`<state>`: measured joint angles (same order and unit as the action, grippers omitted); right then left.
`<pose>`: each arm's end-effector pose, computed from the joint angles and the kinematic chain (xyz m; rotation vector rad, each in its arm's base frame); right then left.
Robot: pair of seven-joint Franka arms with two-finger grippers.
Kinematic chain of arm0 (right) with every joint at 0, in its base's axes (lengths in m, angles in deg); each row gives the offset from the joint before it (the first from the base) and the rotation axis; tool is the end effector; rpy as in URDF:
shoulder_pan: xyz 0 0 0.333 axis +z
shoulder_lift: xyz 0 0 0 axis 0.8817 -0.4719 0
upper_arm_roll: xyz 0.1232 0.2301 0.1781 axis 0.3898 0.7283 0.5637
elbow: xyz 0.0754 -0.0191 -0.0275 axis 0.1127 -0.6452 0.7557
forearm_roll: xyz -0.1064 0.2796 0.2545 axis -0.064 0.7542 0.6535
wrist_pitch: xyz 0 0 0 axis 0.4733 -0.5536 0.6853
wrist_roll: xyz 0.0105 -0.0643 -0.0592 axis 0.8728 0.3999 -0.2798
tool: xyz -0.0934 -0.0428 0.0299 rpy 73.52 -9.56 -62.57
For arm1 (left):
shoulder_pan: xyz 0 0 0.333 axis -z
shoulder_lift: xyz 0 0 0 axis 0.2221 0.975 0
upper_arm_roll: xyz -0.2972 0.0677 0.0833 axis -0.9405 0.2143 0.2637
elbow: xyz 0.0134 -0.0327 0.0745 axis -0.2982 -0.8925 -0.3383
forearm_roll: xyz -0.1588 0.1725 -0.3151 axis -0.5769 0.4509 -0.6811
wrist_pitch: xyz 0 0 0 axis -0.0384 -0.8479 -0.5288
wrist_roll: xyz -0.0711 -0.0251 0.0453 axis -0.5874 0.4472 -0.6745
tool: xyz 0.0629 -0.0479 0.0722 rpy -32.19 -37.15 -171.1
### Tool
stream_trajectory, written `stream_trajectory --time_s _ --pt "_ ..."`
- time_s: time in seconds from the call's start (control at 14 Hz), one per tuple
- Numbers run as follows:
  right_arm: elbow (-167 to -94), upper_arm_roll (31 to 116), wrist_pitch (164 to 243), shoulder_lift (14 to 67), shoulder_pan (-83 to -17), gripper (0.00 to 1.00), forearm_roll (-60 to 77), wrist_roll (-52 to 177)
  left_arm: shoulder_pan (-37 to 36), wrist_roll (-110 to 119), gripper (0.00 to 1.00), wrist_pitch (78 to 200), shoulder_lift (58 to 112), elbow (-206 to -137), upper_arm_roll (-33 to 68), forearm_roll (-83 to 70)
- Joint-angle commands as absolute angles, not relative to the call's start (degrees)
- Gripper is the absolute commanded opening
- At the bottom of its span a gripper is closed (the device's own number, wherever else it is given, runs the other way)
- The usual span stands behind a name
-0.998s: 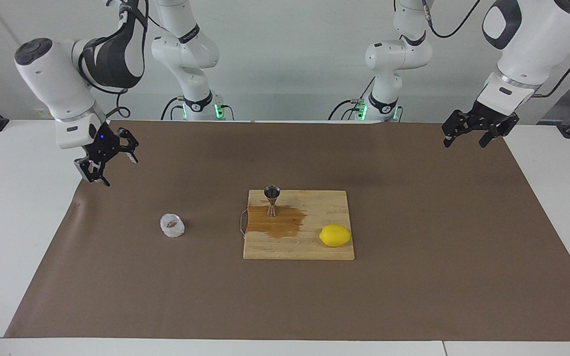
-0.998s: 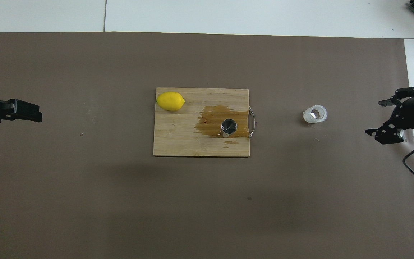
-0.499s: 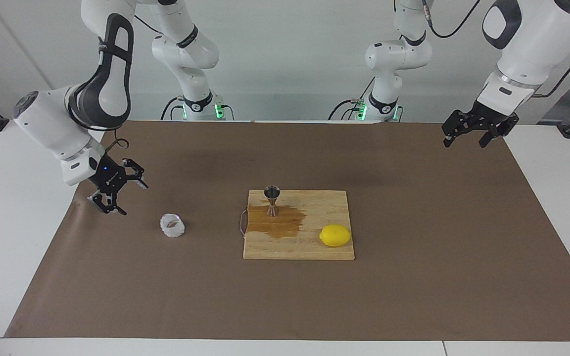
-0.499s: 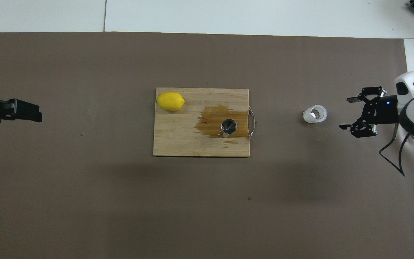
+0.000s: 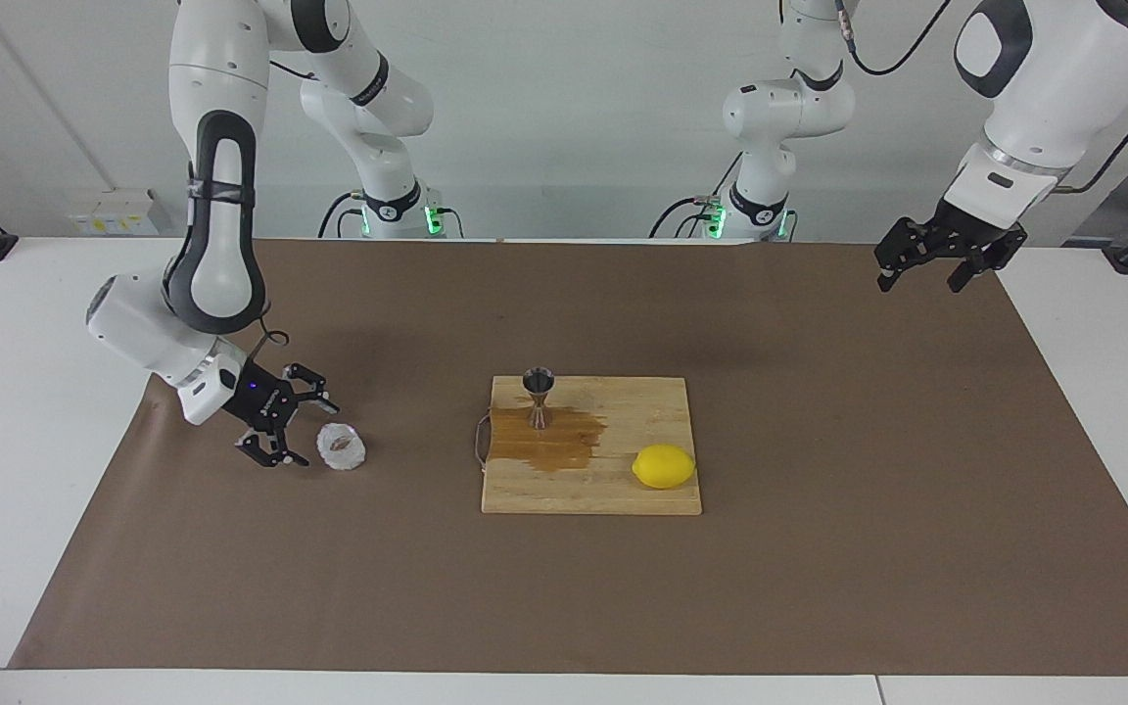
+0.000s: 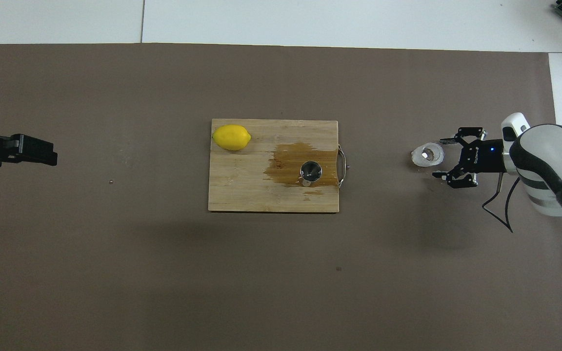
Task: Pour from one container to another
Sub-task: 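Move the open right gripper toward the small white cup, then close the right gripper around the small white cup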
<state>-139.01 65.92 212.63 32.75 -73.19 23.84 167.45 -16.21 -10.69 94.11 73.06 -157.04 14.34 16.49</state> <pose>0.5986 -0.0979 0.2656 -2.1747 -1.5412 -0.6333 0.5491 -0.0319 0.6091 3.1047 -0.0745 0.0153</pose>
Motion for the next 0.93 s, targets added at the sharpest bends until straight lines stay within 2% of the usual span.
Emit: stream_trajectory --time_s 0.0,0.86 --pt "-138.67 66.36 213.04 32.14 -73.09 1.0 25.72 168.67 -17.14 -11.16 1.0 93.73 72.08 -158.0 13.85 15.73" --pt "-138.85 66.89 214.71 30.91 -71.69 1.0 28.62 173.25 -17.14 -11.16 1.0 93.73 72.08 -157.91 13.76 15.73"
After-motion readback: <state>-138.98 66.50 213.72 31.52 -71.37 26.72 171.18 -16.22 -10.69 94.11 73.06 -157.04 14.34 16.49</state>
